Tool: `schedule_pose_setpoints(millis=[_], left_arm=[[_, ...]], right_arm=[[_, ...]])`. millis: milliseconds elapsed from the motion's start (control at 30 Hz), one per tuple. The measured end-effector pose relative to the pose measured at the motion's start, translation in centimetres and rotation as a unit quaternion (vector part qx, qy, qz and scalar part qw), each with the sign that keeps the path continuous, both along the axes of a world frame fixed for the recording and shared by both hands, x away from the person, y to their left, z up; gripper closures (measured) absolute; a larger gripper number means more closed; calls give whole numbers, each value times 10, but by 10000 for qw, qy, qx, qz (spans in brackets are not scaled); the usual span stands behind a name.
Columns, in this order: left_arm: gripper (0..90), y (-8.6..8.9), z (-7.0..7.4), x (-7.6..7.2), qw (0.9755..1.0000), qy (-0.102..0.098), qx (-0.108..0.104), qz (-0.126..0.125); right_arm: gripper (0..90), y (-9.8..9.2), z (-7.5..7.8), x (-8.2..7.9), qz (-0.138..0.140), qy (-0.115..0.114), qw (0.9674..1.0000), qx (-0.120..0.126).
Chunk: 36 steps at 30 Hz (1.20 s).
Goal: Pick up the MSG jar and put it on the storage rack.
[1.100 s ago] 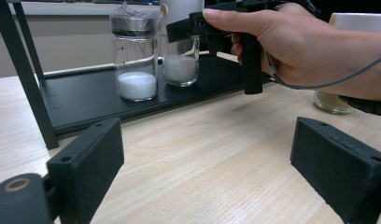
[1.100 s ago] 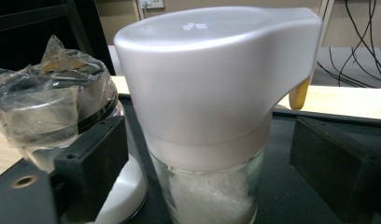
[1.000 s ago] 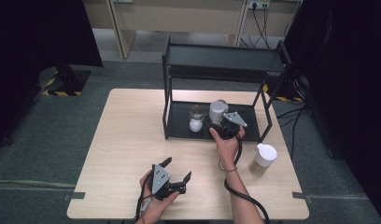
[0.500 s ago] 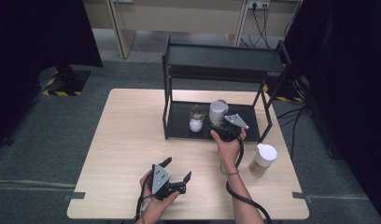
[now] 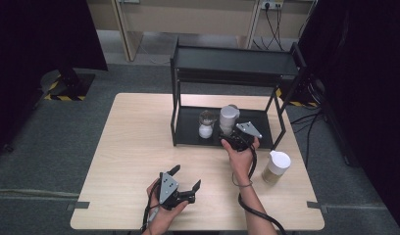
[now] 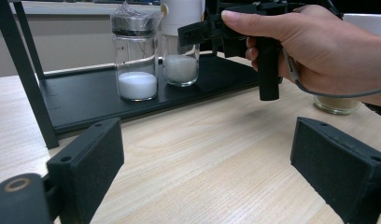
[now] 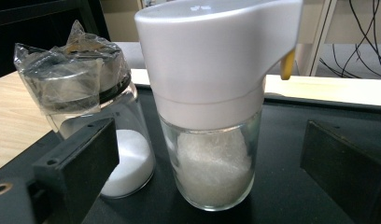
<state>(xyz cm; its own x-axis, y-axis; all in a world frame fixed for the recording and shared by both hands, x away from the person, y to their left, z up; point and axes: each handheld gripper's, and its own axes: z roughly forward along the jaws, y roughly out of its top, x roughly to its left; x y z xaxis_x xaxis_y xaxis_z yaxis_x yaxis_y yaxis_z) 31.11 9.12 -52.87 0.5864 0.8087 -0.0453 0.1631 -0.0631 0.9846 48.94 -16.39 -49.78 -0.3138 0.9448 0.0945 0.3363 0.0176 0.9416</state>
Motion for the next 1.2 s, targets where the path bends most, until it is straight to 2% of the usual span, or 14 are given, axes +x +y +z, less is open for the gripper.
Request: schedule_pose_setpoints(millis=[833,1200], left_arm=[[91,0,0,0,10000,-1,-1,8],[91,0,0,0,10000,-7,1,13]], right_arm=[[45,-5,2,-29,232,-104,9996,-112],[43,-7,5,-48,363,-173,9991,-150]])
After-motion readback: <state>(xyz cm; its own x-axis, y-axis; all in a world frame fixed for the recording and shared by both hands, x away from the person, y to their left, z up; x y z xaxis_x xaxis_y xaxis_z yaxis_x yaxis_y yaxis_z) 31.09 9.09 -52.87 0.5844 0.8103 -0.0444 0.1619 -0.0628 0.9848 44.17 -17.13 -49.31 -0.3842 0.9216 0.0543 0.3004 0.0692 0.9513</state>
